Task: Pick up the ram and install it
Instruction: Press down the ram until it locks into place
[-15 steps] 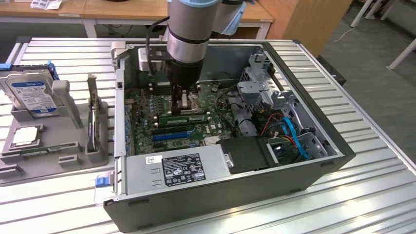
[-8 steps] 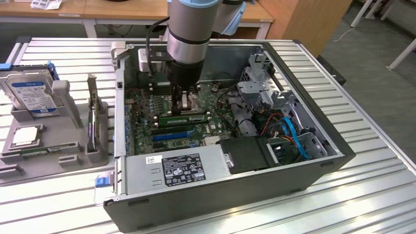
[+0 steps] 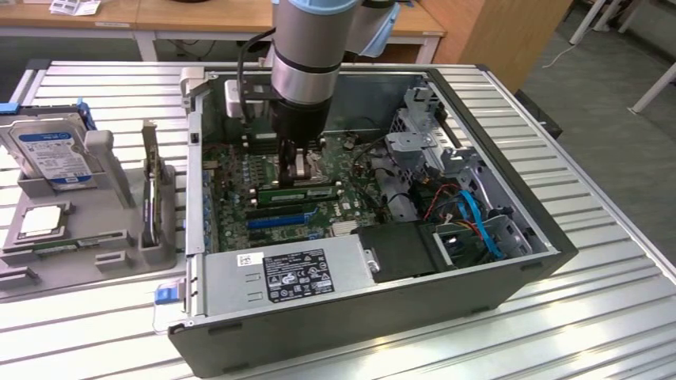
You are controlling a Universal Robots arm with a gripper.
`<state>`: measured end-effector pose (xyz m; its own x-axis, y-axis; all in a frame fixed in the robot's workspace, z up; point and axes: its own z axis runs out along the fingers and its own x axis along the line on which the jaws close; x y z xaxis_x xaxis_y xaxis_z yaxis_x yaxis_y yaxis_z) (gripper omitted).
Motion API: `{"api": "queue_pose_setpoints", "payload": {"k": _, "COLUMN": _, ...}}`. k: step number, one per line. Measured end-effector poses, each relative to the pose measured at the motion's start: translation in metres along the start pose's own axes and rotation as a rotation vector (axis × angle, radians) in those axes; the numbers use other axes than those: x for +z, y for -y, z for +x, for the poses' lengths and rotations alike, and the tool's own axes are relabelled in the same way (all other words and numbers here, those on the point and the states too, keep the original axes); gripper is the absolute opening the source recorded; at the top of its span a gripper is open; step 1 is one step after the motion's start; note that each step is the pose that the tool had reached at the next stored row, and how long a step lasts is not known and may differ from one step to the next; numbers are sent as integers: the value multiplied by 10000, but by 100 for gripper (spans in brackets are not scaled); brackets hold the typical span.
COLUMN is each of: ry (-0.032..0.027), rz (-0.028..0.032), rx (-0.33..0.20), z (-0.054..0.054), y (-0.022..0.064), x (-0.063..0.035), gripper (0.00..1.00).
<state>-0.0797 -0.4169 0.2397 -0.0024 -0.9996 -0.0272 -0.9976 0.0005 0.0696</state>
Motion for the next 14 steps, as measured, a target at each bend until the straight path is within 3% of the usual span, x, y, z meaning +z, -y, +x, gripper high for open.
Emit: {"api": "queue_pose_setpoints", "payload": {"k": 14, "ry": -3, "rz": -1, "rx": 1, "z": 2, "y": 4, "x": 68, "gripper": 10}}
